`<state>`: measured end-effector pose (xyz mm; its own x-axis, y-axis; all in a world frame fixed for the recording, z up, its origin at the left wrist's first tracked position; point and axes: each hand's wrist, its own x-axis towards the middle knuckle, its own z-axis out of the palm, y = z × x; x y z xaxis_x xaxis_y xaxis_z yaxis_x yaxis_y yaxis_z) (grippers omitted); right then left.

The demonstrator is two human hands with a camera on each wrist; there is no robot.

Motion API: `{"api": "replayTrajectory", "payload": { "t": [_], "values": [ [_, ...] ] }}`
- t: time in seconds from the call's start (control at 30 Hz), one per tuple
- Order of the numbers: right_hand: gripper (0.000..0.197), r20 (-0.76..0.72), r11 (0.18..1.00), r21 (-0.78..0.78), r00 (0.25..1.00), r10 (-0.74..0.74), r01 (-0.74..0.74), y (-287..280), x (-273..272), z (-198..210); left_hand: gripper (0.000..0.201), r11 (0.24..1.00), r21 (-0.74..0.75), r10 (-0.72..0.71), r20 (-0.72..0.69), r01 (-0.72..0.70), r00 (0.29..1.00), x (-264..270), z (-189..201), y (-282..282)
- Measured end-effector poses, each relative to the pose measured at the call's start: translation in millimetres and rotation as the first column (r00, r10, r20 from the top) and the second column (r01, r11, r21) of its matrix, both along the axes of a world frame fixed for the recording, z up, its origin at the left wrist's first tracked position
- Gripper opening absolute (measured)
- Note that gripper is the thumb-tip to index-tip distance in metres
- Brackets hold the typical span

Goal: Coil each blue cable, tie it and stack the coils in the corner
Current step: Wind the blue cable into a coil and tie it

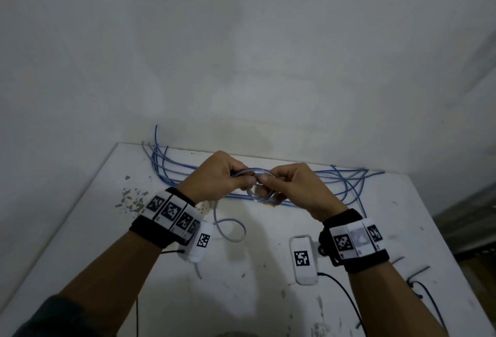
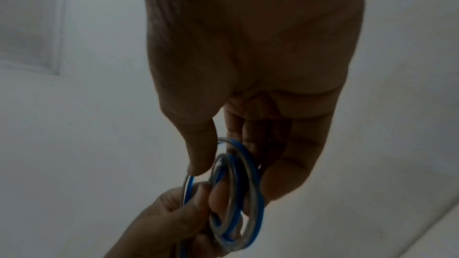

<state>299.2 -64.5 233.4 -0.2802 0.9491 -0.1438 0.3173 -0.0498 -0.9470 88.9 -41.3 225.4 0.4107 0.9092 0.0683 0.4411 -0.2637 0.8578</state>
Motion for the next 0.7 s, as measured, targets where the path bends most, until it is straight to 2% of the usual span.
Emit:
{"api": "replayTrajectory", "payload": {
  "t": [0.07, 0.27, 0.3, 0.37, 0.47, 0.53, 0.7],
  "values": [
    [0.026, 0.045, 0.999, 0.024, 0.999, 0.023, -0.024, 1, -1, 5, 0.011, 0.999, -0.008, -0.046, -0.034, 0.045, 0.998, -1, 4, 4],
    [0.025, 0.151, 0.992, 0.057, 0.983, 0.105, -0.114, 4, 3, 7, 0.005, 0.993, -0.078, -0.088, -0.02, 0.086, 0.996, -1, 9, 2],
    [0.024, 0.179, 0.989, 0.076, 0.978, 0.11, -0.125, 5, 3, 8, 0.007, 0.993, -0.082, -0.083, -0.023, 0.081, 0.996, -1, 9, 0],
    [0.02, 0.192, 0.988, 0.119, 0.979, 0.074, -0.098, 6, 3, 10, 0.024, 0.995, -0.091, -0.052, -0.022, 0.05, 0.998, -1, 9, -1],
    [0.014, 0.057, 0.994, 0.111, 0.998, -0.02, 0.014, 3, -2, 10, 0.039, 0.991, -0.13, 0.036, 0.106, -0.022, 0.994, -2, 8, -4],
    [0.013, -0.009, 0.993, 0.1, 0.998, -0.068, 0.068, -1, -6, 7, 0.037, 0.987, -0.133, 0.114, 0.195, -0.089, 0.974, -4, 7, -4],
    [0.012, -0.108, 0.976, 0.103, 0.977, -0.182, 0.193, -10, -11, -2, 0.035, 0.974, -0.079, 0.227, 0.252, -0.214, 0.941, -13, -1, 2]
  ]
}}
